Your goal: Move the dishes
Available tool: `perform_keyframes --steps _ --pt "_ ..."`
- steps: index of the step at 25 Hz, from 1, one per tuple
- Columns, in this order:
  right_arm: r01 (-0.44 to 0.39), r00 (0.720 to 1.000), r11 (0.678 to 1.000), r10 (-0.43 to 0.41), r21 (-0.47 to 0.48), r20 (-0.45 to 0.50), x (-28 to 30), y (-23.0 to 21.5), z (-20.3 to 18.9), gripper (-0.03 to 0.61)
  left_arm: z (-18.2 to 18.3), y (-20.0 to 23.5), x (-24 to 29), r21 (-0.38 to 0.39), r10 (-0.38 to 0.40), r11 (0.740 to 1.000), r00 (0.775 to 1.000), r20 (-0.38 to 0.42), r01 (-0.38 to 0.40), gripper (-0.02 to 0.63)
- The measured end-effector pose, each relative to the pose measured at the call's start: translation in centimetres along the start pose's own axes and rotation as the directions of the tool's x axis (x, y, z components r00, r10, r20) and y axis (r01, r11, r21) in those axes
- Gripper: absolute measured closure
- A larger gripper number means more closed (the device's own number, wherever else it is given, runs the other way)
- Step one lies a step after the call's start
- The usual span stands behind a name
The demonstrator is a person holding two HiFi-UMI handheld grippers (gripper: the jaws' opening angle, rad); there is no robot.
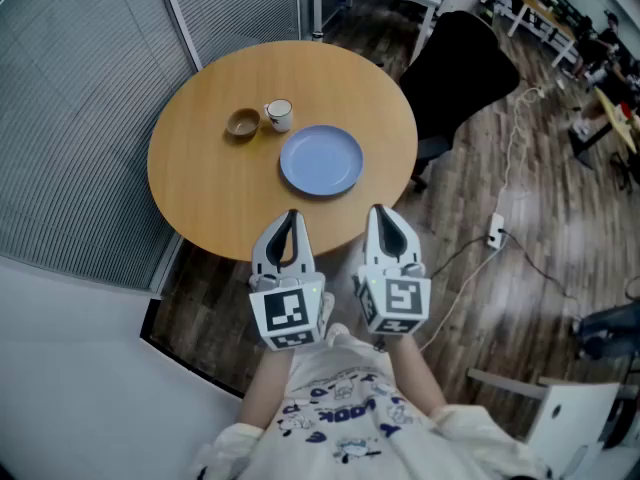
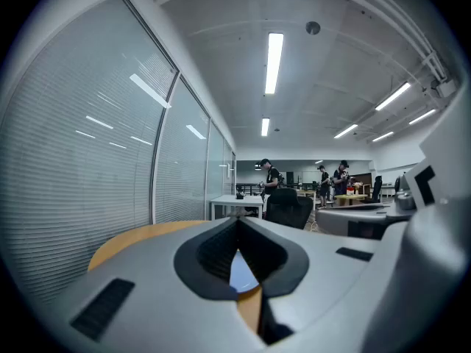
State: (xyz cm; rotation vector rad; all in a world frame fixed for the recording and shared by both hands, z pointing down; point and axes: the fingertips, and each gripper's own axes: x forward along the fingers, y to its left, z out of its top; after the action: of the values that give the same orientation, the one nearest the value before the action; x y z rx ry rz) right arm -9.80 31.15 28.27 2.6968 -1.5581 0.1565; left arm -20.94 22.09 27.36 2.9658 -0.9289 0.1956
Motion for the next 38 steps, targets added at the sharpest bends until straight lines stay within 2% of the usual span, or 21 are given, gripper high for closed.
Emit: perform_keyframes --steps 15,19,25,31,38 --pt "-0.035 0.999 0.999 0.035 0.040 0.004 1.6 0.9 -0.3 0.572 -0.7 0.8 1.2 -0.013 0.006 1.000 1.000 -0.018 -0.006 0.612" --pt "-0.030 1.000 0.999 0.029 0.046 0.002 3.5 0.4 -0.4 0.571 -0.8 1.7 3.1 -0.029 0.011 1.000 1.000 -0.025 -0.012 0.612" --pt "-0.040 0.999 0.997 0.041 0.063 -0.022 8.0 0.1 -0.4 0.571 -0.3 3.5 7.0 -0.013 0.011 1.000 1.000 -0.027 -0.012 0.612" --pt "-0.011 0.998 0.997 0.016 0.076 -0.057 11.5 -1.2 -1.8 0.568 -1.6 4.0 11.2 -0.021 -0.015 1.000 0.998 -0.058 0.014 0.612" --pt "0.015 0.990 0.996 -0.003 0.088 -0.139 14.6 -2.2 -4.2 0.500 -3.7 5.6 14.4 -0.051 -0.021 0.999 0.991 -0.129 0.014 0.612"
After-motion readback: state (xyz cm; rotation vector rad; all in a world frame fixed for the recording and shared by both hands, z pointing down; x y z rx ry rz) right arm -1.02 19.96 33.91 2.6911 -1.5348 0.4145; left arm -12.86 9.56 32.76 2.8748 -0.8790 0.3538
